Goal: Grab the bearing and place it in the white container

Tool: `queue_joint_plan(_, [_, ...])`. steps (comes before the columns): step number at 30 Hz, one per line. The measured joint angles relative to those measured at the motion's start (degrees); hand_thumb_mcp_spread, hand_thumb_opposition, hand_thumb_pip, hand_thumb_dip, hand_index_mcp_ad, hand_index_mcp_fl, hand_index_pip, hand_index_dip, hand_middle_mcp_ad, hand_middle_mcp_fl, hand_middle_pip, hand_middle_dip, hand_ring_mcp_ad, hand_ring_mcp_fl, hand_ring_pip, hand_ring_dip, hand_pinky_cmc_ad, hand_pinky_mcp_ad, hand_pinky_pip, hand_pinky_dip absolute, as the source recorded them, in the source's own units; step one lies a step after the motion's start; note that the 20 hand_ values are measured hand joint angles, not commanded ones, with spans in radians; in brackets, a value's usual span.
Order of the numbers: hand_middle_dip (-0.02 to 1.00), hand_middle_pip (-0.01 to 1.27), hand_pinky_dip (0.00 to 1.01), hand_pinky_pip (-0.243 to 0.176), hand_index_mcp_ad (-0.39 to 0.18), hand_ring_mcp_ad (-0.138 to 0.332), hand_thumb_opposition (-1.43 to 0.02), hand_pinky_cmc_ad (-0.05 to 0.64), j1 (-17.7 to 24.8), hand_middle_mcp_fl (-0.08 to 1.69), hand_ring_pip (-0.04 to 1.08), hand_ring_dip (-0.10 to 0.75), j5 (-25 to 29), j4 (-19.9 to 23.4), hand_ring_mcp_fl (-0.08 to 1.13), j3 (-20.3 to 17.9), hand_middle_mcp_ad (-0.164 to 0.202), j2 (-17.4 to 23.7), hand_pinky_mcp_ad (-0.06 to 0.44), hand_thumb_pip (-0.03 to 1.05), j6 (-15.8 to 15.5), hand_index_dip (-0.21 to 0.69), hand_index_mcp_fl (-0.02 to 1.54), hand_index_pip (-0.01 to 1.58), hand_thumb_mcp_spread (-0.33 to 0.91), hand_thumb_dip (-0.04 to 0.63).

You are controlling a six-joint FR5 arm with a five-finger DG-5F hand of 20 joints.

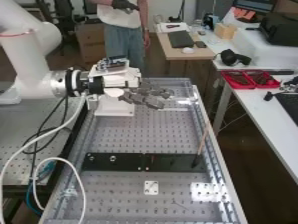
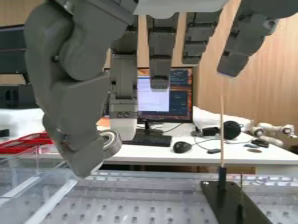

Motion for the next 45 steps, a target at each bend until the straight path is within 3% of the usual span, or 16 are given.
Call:
queue_joint_plan(10, [0.28,0.13,0.18,0.021,-0.113,0.110,-0.94,0.333,11.98,0.29,0.11,0.101,12.42,-1.18,0.01,-4.34,0.051,5.18,0.269,0.42,-0.26,0.115,0.54,1.35,0.49,0.204])
queue_joint_plan(19, [0.28,0.13,0.18,0.021,-0.112,0.113,-0.94,0.333,21.39,0.30,0.11,0.101,17.20,-0.16,0.01,-10.96,0.051,10.48,0.276,0.42,0.52,0.115,0.54,1.35,0.50,0.202])
queue_joint_plan(28, [0.28,0.13,0.18,0.021,-0.113,0.112,-0.94,0.333,28.27,0.29,0.11,0.101,21.14,3.02,0.02,-15.11,0.051,10.94,0.276,0.42,2.04,0.115,0.54,1.35,0.49,0.204])
queue_joint_plan(45, [0.28,0.13,0.18,0.021,-0.113,0.113,-0.94,0.333,29.94,0.29,0.11,0.101,28.46,6.83,0.03,-17.34,0.059,6.56,0.276,0.42,6.21,0.115,0.54,1.35,0.50,0.202])
